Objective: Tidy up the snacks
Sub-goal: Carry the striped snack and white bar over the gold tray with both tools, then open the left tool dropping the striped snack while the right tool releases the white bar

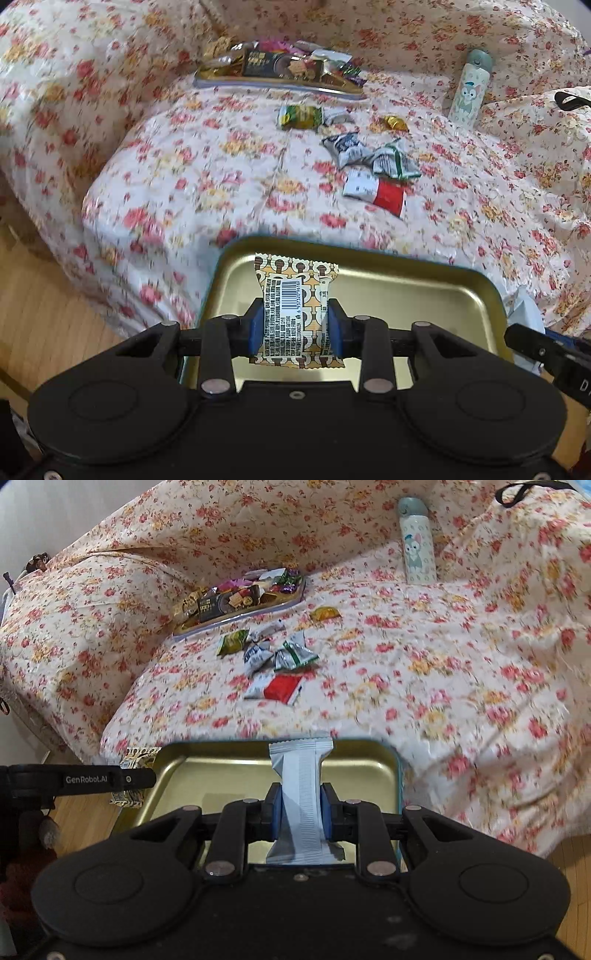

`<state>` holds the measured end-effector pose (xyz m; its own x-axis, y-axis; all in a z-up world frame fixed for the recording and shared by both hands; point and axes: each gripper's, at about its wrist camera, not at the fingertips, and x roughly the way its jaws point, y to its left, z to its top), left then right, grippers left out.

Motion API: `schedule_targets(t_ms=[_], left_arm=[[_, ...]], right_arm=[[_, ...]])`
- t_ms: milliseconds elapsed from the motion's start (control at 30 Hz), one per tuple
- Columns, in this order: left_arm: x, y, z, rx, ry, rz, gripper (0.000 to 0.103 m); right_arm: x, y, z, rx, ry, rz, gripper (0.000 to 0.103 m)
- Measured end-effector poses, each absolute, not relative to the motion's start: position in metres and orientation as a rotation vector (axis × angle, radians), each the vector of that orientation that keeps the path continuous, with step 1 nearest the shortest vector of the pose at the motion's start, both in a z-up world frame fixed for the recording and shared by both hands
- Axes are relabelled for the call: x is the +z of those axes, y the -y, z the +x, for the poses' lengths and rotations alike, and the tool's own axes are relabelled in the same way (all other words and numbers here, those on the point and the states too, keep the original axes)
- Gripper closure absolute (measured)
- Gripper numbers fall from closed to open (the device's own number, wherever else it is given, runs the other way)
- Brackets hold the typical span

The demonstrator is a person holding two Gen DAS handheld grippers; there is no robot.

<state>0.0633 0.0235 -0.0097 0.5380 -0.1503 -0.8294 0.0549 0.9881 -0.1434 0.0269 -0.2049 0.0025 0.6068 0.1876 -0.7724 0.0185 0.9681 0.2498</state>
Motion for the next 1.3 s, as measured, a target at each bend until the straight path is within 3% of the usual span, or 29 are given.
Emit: schedule_targets(t_ms=[500,1300], left_arm=[[-0.041,-0.037,0.044,-0.035,-1.037,-0.207,0.060],[-0.051,-0.020,0.085,-0.081,-1.047,-0.169,0.059]], right_arm=[[-0.012,0.200,0.008,0.072,-0.957,0.201,0.080],[-0.030,0.204,0.014,0.045,-1.020,0.200,0.080]])
